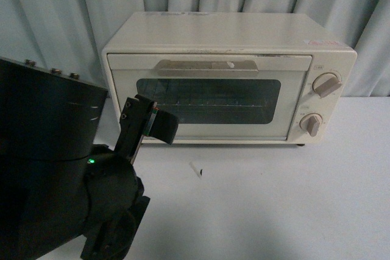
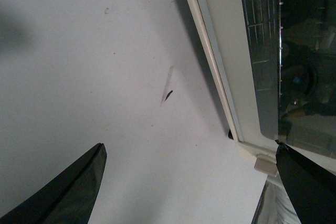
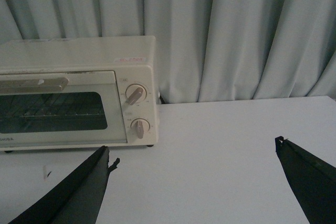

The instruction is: Open oven

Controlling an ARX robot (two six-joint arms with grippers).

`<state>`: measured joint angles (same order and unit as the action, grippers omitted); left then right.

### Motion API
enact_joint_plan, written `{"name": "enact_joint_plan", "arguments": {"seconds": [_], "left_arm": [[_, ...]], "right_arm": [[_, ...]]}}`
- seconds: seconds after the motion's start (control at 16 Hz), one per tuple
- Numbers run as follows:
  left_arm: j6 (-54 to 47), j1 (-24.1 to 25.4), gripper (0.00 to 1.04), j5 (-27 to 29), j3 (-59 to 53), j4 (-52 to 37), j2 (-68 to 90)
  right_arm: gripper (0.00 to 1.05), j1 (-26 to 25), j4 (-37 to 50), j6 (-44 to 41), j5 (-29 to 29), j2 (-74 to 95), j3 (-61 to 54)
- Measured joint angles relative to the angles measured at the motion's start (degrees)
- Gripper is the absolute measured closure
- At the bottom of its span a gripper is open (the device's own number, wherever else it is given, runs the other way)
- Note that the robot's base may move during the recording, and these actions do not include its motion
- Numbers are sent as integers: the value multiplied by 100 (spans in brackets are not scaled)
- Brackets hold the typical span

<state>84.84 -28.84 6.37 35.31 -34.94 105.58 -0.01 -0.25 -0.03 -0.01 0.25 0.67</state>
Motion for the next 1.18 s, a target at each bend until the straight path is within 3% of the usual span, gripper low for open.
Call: {"name": "enact_joint_plan", "arguments": {"seconds": [0.5, 1.18], "left_arm": [[372, 229, 7, 101, 962, -190, 1161], [942, 570, 7, 83, 369, -1049, 1266]], "right_arm": [[6, 0, 2, 0, 0, 0, 0], [6, 0, 2, 0, 0, 0, 0]]}}
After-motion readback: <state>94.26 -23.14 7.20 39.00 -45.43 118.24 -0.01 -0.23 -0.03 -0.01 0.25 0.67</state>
